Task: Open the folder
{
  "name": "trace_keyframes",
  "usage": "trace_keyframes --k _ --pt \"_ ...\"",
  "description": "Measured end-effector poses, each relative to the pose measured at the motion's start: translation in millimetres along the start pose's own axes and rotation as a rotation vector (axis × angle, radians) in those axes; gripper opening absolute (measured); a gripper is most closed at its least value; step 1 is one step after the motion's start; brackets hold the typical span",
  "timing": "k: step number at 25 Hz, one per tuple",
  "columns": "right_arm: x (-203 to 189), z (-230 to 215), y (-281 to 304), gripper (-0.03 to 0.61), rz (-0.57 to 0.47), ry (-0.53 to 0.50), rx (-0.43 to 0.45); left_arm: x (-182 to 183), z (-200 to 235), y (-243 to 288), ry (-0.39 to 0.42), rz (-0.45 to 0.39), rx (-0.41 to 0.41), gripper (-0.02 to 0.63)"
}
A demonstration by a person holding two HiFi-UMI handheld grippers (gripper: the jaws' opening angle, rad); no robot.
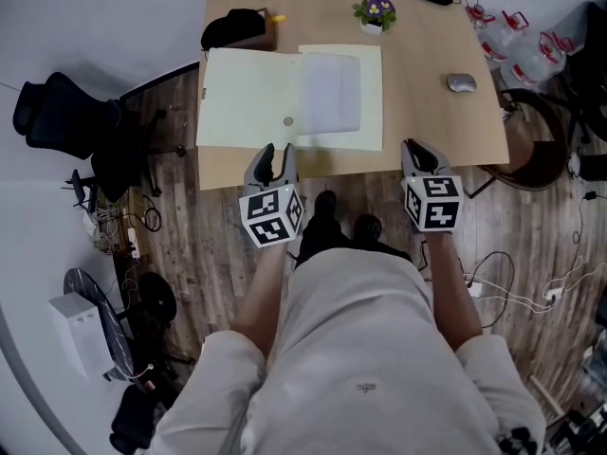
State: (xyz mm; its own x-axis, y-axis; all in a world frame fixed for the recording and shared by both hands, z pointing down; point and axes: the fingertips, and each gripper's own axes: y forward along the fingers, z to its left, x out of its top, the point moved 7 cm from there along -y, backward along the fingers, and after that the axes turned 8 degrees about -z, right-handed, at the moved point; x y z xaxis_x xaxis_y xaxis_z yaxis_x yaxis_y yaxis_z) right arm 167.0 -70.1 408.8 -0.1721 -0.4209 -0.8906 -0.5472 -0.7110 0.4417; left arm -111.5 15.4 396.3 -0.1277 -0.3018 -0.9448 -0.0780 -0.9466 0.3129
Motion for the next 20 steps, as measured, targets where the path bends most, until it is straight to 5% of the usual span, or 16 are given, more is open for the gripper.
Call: trace_keyframes --k 20 --pt "39 25 -39 0.008 -0.165 -0.045 0.158 30 -67 -36 0.012 -0.088 -0.134 0.054"
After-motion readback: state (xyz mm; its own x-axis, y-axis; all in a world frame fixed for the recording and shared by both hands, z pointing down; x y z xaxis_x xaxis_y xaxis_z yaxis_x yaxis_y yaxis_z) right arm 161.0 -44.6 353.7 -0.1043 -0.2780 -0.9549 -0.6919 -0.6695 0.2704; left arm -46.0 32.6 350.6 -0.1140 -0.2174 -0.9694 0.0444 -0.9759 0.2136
